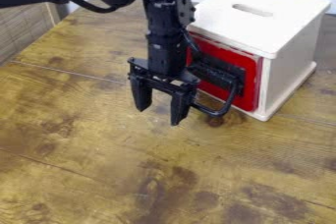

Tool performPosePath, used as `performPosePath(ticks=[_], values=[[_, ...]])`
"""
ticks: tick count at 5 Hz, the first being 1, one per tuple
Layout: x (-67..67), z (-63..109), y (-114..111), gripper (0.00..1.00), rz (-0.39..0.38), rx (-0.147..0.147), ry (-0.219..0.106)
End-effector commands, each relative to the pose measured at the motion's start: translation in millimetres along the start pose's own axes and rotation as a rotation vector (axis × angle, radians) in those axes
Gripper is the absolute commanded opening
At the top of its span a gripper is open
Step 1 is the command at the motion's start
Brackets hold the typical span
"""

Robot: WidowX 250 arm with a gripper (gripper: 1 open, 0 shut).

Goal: Close the drawer

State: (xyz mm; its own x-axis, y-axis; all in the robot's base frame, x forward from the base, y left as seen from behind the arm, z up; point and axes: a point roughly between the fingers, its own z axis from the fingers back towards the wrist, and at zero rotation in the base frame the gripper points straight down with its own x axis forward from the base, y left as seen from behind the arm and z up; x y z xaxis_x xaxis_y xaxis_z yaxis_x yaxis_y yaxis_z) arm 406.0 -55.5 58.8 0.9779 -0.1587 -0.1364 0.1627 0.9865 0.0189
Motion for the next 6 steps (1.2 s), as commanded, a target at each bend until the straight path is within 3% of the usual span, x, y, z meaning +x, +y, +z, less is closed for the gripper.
performPosePath(ticks=[1,3,5,6], values=[[5.5,28.4,-14,1.00,-0.050,0.001,-0.065],[23.0,35.7,-9,1.00,0.037,-0.021,-0.050],[19.8,43.8,-4,1.00,0.094,-0.035,-0.026],[18.5,40.9,-19,1.00,0.095,-0.045,-0.018]])
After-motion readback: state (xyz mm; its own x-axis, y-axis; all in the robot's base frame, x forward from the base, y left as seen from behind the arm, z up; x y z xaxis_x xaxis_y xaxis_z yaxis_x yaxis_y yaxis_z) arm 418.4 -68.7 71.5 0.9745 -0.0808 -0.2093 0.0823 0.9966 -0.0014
